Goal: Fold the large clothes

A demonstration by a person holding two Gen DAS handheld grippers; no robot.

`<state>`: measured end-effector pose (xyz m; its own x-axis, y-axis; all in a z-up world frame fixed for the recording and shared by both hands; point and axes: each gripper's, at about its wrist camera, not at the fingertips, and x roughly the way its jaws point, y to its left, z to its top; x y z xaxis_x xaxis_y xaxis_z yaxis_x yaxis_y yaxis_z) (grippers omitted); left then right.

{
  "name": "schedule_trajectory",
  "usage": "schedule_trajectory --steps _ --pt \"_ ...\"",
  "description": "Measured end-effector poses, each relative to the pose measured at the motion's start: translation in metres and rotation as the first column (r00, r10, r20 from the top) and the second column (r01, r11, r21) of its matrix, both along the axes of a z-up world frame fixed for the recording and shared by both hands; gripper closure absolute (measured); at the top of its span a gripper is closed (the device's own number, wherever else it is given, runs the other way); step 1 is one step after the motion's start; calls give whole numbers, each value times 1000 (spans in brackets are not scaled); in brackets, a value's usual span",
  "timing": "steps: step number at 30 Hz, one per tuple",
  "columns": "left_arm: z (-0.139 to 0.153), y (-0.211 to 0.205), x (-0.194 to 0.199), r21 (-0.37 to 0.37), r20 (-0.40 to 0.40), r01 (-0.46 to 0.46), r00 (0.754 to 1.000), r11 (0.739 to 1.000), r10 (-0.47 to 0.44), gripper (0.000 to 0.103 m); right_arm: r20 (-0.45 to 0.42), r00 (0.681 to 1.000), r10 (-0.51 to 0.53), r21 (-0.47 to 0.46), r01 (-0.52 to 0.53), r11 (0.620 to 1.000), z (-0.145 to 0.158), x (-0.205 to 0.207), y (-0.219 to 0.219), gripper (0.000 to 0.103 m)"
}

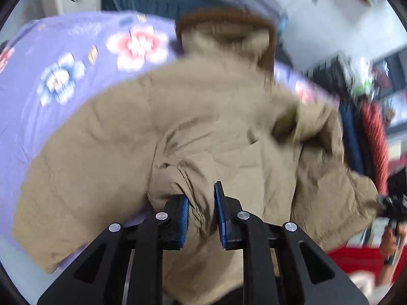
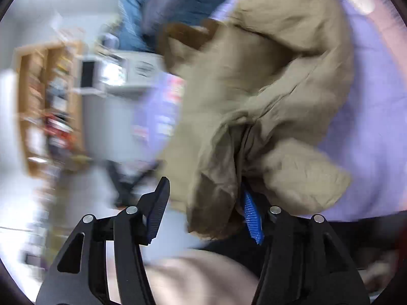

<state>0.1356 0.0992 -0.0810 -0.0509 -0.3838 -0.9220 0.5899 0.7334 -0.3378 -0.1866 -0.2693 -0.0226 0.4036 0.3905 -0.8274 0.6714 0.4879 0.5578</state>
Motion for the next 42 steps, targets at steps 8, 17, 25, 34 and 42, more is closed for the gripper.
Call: schedule_trajectory --steps 8,17,25,34,42 --pt "-63 38 -49 166 -118 16 993 986 3 75 -472 861 -187 -369 0 929 -67 -62 -23 36" --pt "-86 25 -83 273 -100 140 988 952 -117 75 -419 908 -16 -458 -196 867 -75 -24 7 21" --pt "-80 49 -80 216 -186 76 982 974 -35 74 -412 911 -13 -238 -94 967 -153 -74 -7 7" --pt "-94 73 -77 300 -177 -45 979 953 101 70 -419 906 -69 -272 -53 961 -139 -80 -13 7" --pt "3 56 -75 212 288 -19 956 977 -44 46 -292 956 -21 -621 -173 764 -47 -43 -10 7"
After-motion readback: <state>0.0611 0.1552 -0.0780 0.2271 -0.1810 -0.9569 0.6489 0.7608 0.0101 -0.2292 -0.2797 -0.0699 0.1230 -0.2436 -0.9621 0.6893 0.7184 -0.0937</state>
